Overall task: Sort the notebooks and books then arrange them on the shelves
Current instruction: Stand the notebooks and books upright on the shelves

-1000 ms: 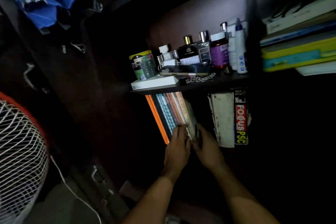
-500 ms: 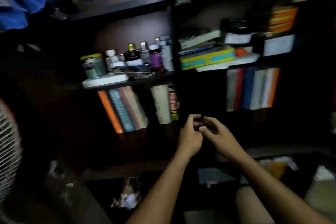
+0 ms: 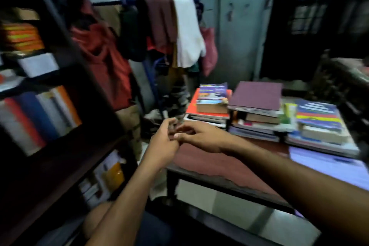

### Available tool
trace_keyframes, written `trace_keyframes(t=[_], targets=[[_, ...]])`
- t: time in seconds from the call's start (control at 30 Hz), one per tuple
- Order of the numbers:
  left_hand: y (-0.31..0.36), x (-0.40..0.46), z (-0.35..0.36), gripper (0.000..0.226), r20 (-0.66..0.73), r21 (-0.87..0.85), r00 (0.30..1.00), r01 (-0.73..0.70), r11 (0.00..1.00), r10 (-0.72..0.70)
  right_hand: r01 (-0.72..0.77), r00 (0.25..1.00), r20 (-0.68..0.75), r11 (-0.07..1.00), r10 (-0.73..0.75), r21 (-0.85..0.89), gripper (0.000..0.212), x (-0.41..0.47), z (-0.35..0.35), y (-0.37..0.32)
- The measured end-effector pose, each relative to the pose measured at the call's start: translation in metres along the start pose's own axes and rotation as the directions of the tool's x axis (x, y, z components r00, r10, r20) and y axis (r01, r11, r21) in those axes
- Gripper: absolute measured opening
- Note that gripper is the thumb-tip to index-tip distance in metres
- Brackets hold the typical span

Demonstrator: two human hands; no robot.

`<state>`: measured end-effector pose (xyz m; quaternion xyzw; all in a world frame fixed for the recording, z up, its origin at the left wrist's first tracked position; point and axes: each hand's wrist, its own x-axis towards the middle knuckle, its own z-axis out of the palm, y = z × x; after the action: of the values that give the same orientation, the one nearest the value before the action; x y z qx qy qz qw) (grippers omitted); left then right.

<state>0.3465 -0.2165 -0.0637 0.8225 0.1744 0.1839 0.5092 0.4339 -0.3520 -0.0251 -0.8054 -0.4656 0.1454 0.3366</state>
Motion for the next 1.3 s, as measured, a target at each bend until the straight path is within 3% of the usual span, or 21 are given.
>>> trace_keyframes(t=[0.17,0.27,0.33,0.37,0.43,0.47,0.53,0.6,0.67,0.77,0.97,1.13,1.3], targets=[[0.016,-0.003,0.082,0.04,0.236,0.04,0.971,-0.055,0.998,0.044,-0.193,0.981,-0.039,0.963,0.189,-0.188,0.056,-0.072,-0.056,0.05],[0.027,-0.012,0.123,0.039,0.379,0.053,0.925,-0.007,0.999,-0.014,-0.342,0.931,-0.231,0.893,0.281,-0.291,0.053,-0.125,-0.089,0.087],[0.035,-0.023,0.149,0.038,0.489,0.102,0.871,-0.012,0.995,-0.04,-0.55,0.811,-0.424,0.772,0.403,-0.318,0.057,-0.171,-0.11,0.127],[0.039,-0.029,0.162,0.038,0.539,0.135,0.841,-0.024,0.991,-0.053,-0.677,0.715,-0.491,0.667,0.498,-0.31,0.064,-0.198,-0.118,0.146],[0.043,-0.041,0.186,0.042,0.613,0.178,0.787,-0.041,0.983,-0.078,-0.841,0.538,-0.494,0.474,0.683,-0.259,0.078,-0.245,-0.121,0.187],[0.045,-0.047,0.2,0.047,0.651,0.2,0.752,-0.036,0.979,-0.105,-0.876,0.481,-0.446,0.433,0.755,-0.212,0.08,-0.265,-0.115,0.204],[0.048,-0.059,0.222,0.053,0.693,0.214,0.708,-0.024,0.977,-0.134,-0.895,0.444,-0.355,0.427,0.823,-0.13,0.086,-0.286,-0.093,0.228],[0.051,-0.064,0.239,0.039,0.68,0.165,0.718,0.049,0.985,-0.15,-0.901,0.433,-0.358,0.407,0.828,-0.149,0.095,-0.289,-0.066,0.235],[0.052,-0.065,0.25,0.019,0.658,0.095,0.733,0.146,0.985,-0.172,-0.89,0.455,-0.404,0.392,0.794,-0.231,0.094,-0.282,-0.051,0.23],[0.049,-0.061,0.25,0.022,0.649,0.033,0.734,0.237,0.971,-0.202,-0.863,0.499,-0.412,0.39,0.763,-0.322,0.084,-0.267,-0.052,0.21],[0.022,-0.052,0.203,0.02,0.514,-0.214,0.78,0.521,0.827,-0.358,-0.708,0.686,-0.156,0.603,0.71,-0.369,0.071,-0.204,-0.036,0.165],[-0.012,-0.054,0.098,0.029,0.302,-0.334,0.876,0.468,0.818,-0.377,-0.452,0.858,0.08,0.82,0.507,-0.352,0.081,-0.115,0.002,0.133],[-0.035,-0.085,-0.025,0.03,-0.026,-0.457,0.932,0.31,0.834,-0.36,-0.105,0.94,0.288,0.958,0.184,-0.268,0.088,-0.016,0.063,0.055]])
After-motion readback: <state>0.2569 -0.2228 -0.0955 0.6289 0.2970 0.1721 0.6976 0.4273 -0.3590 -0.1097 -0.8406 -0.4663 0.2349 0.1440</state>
